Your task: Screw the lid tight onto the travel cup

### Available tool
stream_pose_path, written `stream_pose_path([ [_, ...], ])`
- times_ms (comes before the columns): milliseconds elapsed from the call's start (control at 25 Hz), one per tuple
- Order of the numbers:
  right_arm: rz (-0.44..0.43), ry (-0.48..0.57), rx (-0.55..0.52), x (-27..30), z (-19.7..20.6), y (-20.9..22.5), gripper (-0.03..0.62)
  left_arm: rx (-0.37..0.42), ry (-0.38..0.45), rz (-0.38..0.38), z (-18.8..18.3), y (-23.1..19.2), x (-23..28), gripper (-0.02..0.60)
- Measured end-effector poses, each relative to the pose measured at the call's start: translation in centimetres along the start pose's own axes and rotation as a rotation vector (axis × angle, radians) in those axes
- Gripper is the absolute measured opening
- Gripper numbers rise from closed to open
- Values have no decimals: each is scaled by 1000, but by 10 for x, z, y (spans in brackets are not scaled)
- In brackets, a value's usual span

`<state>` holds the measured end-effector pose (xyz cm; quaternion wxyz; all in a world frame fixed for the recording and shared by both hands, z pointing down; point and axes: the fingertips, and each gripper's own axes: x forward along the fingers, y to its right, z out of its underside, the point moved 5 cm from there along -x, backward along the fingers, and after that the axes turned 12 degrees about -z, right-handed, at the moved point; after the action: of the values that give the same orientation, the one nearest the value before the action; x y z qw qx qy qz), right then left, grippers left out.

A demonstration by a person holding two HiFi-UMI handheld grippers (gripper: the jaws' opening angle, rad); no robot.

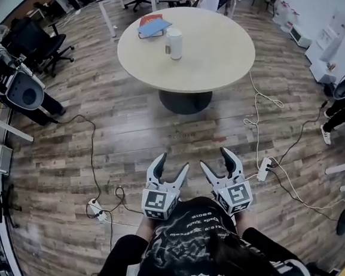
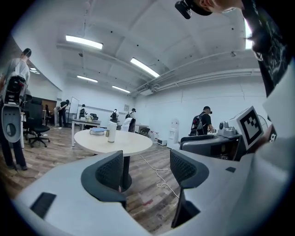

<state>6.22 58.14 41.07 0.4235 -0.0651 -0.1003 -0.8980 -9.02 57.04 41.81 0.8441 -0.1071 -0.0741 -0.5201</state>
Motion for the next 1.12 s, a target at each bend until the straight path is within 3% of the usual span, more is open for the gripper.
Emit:
stream_pose_path([
  [280,50,-2,-15,31,-6,-3,314,-14,-15,33,-7,-37,7,333],
  [480,51,-17,-7,45,-5,1,318,-12,-2,-33,-13,-64,15,339],
  [680,22,-31,-3,66,-1,14,322,-4,-24,-25,-11,-72,36,339],
  [1120,-81,-39,-27,146,-22,131,325,-65,-33,-108,-27,-82,150,339],
])
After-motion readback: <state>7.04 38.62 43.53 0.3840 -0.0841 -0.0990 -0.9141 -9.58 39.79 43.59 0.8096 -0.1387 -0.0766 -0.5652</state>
